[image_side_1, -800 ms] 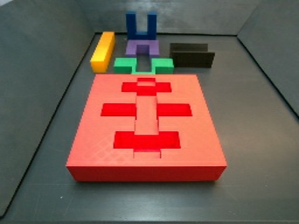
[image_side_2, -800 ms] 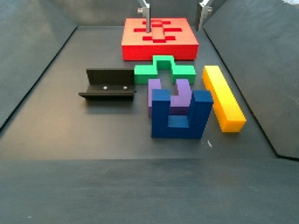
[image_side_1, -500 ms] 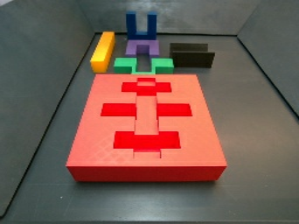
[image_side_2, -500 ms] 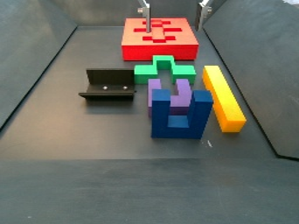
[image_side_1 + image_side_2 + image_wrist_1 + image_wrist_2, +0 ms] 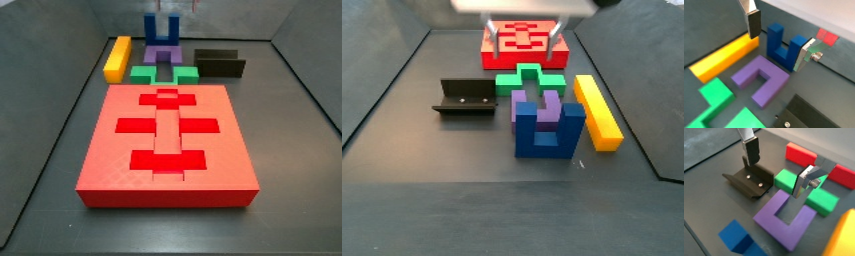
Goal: Pick up the purple object. Move up. Place the purple object on the fixture. Regrasp the purple object. Move to above the board. Insert the purple object.
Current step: Pick up the purple object.
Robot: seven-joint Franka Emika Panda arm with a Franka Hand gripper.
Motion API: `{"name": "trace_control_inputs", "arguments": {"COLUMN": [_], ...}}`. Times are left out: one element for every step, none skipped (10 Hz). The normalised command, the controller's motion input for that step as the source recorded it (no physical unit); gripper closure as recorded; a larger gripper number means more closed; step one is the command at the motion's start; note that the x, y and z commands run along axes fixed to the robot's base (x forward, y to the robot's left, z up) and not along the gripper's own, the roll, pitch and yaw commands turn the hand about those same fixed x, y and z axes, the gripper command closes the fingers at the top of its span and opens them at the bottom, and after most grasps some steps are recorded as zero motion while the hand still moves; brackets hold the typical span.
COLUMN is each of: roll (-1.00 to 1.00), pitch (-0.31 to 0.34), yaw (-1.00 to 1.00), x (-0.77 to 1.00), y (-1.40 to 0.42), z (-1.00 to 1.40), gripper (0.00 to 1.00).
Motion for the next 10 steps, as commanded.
{"name": "trace_control_inputs", "arguments": {"roll": [-0.12,-0.16,-0.20,-0.23,-0.24,-0.12,-0.13,-0.04,0.00,0.00], "pitch": [-0.071,-0.067,-0.084,-0.093,-0.110,-0.051,-0.080,-0.047,-0.001,0.000], "yaw": [0.00,0.00,0.00,-0.02,-0.03,-0.17,-0.23,-0.15,-0.05,0.00], "x": [0.85,0.73,0.51,0.39,0.31,0.19,0.00,-0.16,-0.19,-0.23], "y": [0.00,-0.03,-0.20,-0.26,-0.23,-0.19,-0.12,-0.19,-0.20,-0.12], "z": [-0.84,-0.77,-0.65,-0.60,-0.57,-0.50,-0.49,-0.28,-0.07,-0.07], "gripper": [0.00,0.00,0.00,0.00,0.00,0.00,0.00,0.00,0.00,0.00]}}
